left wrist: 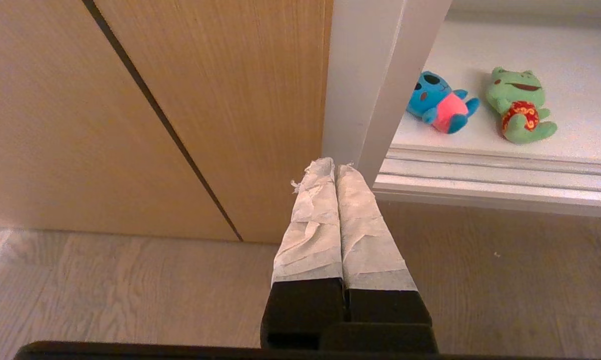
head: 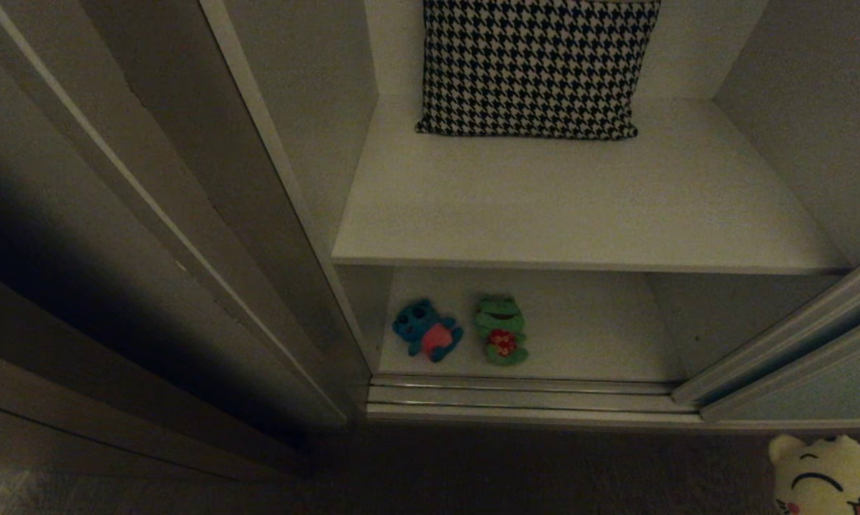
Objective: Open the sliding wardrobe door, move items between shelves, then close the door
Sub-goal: Place the pink doll on the lower shelf
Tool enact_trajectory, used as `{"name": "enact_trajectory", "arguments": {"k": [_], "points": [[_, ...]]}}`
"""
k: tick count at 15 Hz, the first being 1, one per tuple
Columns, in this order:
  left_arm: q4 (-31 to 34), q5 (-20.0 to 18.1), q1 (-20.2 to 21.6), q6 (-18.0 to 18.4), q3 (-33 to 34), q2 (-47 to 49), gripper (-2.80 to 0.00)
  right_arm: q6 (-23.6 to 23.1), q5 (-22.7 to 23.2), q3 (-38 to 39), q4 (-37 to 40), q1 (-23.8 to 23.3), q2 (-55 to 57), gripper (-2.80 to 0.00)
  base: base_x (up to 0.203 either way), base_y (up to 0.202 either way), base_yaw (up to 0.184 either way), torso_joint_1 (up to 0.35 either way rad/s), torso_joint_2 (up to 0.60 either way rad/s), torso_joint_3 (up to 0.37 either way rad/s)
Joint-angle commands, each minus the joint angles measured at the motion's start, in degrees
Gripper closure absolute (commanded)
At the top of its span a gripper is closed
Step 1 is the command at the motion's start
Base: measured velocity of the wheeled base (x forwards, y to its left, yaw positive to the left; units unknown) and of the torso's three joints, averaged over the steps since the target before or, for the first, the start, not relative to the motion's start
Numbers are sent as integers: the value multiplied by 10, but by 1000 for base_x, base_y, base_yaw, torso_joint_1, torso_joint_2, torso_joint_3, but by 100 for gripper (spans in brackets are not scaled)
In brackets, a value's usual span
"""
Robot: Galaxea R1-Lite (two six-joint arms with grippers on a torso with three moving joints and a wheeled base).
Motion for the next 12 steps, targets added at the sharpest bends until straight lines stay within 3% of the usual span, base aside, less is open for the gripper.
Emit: {"name": "enact_trajectory", "arguments": {"k": [1,5,10,12], "points": [[0,0,0,0,0,1,0,4,1,10,-1,6,-53,0,0,0,0,0,0,0],[0,0,0,0,0,1,0,5,-10,39,-31,5,-136,0,0,0,0,0,0,0],[0,0,0,1,0,1,0,-2,-69,129,-232,6,-140,0,0,0,0,0,0,0],[0,0,0,0,0,1,0,-18,-71,139,-247,6,-140,0,0,0,0,0,0,0]]}}
